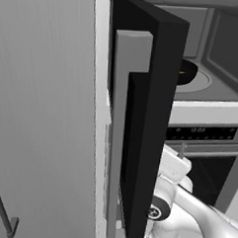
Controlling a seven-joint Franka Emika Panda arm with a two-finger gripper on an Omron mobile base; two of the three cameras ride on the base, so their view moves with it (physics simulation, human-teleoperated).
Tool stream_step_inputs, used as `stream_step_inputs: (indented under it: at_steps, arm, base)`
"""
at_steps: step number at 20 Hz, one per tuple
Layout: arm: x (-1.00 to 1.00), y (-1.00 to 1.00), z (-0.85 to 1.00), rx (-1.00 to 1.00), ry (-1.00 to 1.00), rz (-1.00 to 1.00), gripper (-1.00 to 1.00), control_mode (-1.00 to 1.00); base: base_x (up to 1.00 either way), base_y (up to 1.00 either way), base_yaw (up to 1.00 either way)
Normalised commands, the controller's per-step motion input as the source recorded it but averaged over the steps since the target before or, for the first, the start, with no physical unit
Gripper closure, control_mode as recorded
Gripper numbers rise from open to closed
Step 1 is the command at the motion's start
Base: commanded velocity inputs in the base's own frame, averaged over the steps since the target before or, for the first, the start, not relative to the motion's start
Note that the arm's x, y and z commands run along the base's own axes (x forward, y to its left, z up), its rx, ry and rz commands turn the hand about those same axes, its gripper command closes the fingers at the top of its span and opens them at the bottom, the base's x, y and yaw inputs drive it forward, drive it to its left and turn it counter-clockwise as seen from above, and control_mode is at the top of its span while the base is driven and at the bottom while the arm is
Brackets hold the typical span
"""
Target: Pick the sweet potato from the sink and place it in the bowl. Then pick the bowl and place it in the microwave. Then close the microwave door and press the start button.
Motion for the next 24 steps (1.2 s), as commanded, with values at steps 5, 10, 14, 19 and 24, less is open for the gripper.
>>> stream_step_inputs:
  at_steps: [5, 10, 14, 19, 24]
  arm:
    - [0.34, -0.03, -1.0, 0.1, 0.41, 0.33, -1.0, -1.0]
    - [0.6, -0.45, -1.0, 0.22, 0.26, 0.25, -1.0, -1.0]
    - [0.5, -0.31, -1.0, 0.18, 0.2, 0.26, -1.0, -1.0]
    - [0.6, 0.18, -1.0, 0.04, 0.25, 0.28, -1.0, -1.0]
    - [0.6, 0.23, -1.0, 0.02, 0.31, 0.28, -1.0, -1.0]
  base:
    - [0.0, 0.0, 0.0]
    - [0.0, 0.0, 0.0]
    - [0.0, 0.0, 0.0]
    - [0.0, 0.0, 0.0]
    - [0.0, 0.0, 0.0]
